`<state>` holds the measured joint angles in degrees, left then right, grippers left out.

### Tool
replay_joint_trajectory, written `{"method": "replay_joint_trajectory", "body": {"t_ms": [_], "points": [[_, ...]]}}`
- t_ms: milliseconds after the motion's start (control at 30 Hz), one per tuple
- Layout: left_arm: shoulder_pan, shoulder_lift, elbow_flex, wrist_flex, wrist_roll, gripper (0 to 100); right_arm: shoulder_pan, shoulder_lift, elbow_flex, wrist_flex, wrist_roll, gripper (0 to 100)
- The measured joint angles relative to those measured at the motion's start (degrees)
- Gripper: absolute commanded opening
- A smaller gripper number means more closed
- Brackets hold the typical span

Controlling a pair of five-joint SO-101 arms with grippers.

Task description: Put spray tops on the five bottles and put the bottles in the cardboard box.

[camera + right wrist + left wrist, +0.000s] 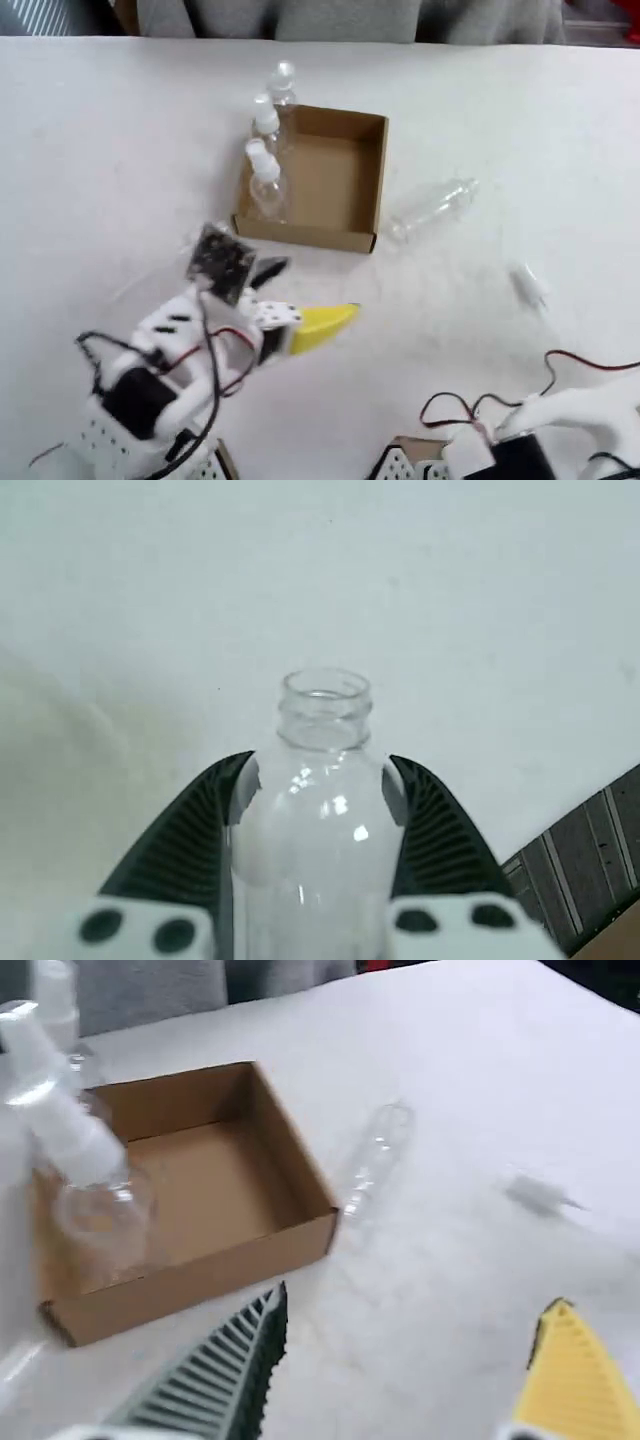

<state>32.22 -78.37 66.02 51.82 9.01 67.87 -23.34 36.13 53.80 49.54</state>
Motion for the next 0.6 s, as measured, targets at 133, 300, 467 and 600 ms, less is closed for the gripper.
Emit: {"method": "replay_joint_trajectory", "body": {"t_ms": [133, 300, 467, 600], "points": [[11.25, 14.68, -2.29, -11.25, 7.91, 38, 1.05, 8.62, -8.0, -0.18, 0.0, 1.6], [19.87, 30.95, -2.9, -27.78, 12.48, 38, 1.58, 16.26, -15.56, -0.18, -0.09, 1.6], [20.75, 48.18, -11.34, -36.75, 19.52, 38, 1.49, 18.73, -17.76, -0.18, 0.0, 1.6], [21.1, 64.53, -23.56, -36.84, 26.46, 38, 1.49, 18.73, -17.93, -0.18, 0.0, 1.6]]}}
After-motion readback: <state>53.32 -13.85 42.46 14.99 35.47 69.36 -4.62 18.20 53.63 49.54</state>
